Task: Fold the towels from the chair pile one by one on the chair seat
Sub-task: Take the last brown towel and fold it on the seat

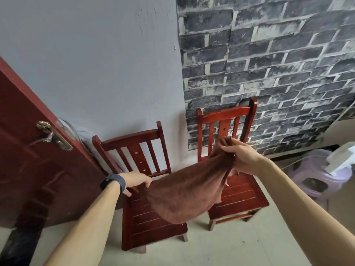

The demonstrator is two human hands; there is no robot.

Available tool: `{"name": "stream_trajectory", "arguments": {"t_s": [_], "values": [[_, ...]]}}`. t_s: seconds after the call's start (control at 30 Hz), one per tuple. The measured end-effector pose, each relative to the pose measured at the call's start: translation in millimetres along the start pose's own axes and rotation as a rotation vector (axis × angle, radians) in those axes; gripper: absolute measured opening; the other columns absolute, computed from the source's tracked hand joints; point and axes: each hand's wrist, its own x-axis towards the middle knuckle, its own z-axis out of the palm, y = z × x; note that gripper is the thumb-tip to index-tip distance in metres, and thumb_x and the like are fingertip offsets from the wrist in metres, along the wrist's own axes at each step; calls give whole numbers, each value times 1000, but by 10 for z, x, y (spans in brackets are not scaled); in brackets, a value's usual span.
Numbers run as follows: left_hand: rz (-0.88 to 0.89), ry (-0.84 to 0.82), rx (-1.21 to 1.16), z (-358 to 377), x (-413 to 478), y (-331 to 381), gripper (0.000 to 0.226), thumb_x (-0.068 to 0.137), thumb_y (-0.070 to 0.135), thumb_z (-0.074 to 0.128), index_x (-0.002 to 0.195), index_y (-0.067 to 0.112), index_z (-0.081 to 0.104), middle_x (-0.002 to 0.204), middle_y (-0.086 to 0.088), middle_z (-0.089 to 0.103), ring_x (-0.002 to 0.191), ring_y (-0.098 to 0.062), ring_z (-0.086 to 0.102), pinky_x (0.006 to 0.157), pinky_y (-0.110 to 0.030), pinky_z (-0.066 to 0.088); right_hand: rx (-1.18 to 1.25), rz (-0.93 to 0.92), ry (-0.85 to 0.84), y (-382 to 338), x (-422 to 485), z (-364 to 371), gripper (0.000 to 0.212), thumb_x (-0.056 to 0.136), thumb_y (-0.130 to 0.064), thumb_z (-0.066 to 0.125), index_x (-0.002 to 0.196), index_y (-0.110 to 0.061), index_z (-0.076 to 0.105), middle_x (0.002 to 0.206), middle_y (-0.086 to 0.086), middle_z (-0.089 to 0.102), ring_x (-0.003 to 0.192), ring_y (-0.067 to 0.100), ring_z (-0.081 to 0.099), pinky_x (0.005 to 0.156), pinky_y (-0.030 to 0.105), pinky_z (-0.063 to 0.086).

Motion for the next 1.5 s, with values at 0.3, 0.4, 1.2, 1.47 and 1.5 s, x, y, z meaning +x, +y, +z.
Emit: {"name": "stream_trajectory", "arguments": {"t_s": [0.3,0.4,1.2,1.47,1.5], "values": [[218,194,-537,-87,-98,-310,13,63,36,65,66,26,57,81,-2,54,73,-23,49,75,-34,38,-692,-56,73,68,101,322,31,106,-28,44,135,-32,54,117,4,67,98,24,69,78,36,59],[169,182,-462,-113,-39,-440,52,81,62,62,124,33,59,138,-2,52,127,-30,47,108,-42,33,-927,-115,181,14,106,407,24,106,-32,41,116,-20,59,97,6,66,76,23,64,57,30,51],[447,154,-1267,-472,-112,-858,29,90,15,67,118,20,69,120,-1,69,115,-18,61,111,-36,36,-988,-300,527,254,179,710,20,99,-36,55,117,-30,63,100,4,68,75,19,64,65,28,49],[455,358,-1303,-661,-122,-983,48,86,-7,65,128,15,63,126,-5,66,111,-20,64,107,-39,41,-361,-265,268,213,310,949,36,88,0,68,120,-14,68,98,6,68,74,15,60,67,25,47],[444,347,-1309,-693,-127,-1008,51,86,-7,64,132,15,60,129,-5,64,115,-22,62,111,-44,37,-445,-305,285,193,297,1011,37,88,1,67,121,-17,69,101,4,68,77,13,62,66,21,49]]}}
